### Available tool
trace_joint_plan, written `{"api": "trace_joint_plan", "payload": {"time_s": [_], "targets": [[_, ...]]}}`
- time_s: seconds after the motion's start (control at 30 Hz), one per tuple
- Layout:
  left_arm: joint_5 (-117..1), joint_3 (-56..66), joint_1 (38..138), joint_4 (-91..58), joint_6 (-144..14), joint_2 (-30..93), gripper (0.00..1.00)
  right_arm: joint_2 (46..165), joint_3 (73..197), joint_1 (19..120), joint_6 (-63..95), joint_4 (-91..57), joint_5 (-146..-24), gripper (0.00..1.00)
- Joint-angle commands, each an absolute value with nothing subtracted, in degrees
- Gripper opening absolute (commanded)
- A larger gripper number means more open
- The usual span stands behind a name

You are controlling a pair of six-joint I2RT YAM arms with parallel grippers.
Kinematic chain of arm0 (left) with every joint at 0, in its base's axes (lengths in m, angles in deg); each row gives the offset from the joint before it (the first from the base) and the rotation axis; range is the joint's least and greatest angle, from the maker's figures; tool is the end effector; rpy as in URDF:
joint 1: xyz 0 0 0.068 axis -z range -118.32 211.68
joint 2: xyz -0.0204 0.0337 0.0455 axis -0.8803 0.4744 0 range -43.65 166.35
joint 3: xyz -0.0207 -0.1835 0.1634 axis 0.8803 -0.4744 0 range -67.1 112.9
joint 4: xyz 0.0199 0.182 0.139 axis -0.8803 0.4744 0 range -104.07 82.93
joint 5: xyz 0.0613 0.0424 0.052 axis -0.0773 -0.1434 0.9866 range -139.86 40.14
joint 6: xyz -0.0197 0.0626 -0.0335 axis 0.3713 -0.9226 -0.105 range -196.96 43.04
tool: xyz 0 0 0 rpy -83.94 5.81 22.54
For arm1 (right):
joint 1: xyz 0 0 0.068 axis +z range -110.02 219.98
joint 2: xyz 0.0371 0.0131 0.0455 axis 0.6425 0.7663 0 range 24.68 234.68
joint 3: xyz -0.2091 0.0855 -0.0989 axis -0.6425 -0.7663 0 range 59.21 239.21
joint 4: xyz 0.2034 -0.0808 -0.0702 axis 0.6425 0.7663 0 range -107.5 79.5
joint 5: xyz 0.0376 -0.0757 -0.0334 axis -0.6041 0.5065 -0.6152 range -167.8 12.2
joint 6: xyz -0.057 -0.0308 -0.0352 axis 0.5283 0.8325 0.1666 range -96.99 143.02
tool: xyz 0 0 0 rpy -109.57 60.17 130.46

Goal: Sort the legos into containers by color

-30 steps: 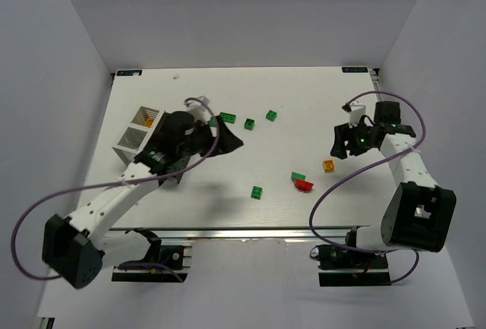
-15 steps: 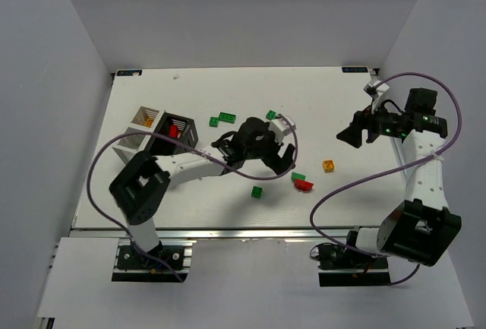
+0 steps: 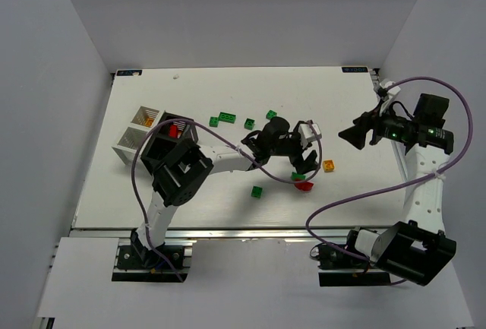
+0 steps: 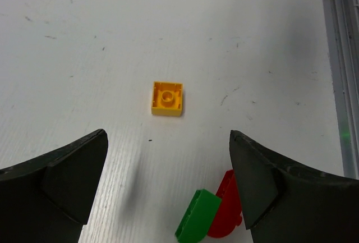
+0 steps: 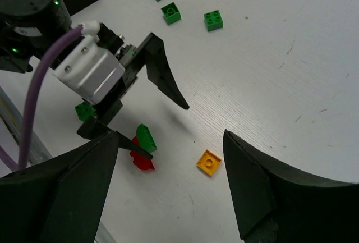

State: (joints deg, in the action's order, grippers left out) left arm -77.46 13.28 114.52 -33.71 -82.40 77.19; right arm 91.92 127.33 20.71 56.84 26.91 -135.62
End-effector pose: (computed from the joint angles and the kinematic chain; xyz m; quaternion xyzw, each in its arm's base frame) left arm 0.2557 -0.3845 0.1799 0.5076 0.6324 -0.4014 0.4259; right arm 0.2209 -0.0220 0.3215 -0.2911 0.7737 0.2431 0.5075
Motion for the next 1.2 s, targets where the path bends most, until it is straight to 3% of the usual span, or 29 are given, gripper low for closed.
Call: {"api": "trace_joint_plan", "payload": {"time_s": [0.0,0.2,0.43,0.8,1.17], "targets": [[-83.4,17.2,115.6,-37.8,-83.9,78.7,0.98,90.0,127.0,20.0,54.0,23.2,-138.3,0.80],[-85.9,22.7,117.2,-34.3,-87.0,84.1,0.98,90.0,125.6,19.8,51.0,20.2,-139.0,0.80],[-80.8,27.6,119.1,-29.5,-92.7,89.1,0.98,90.0,125.3,19.1,50.7,19.7,-139.2,0.80],[-72.7,31.9,119.3,-29.9,-93.2,92.8,0.98,90.1,124.2,18.5,50.9,19.2,-140.0,0.80],[-73.0,36.6,119.2,-27.1,-91.1,97.1,0.95,90.2,123.5,17.7,51.2,19.4,-140.9,0.80]]}}
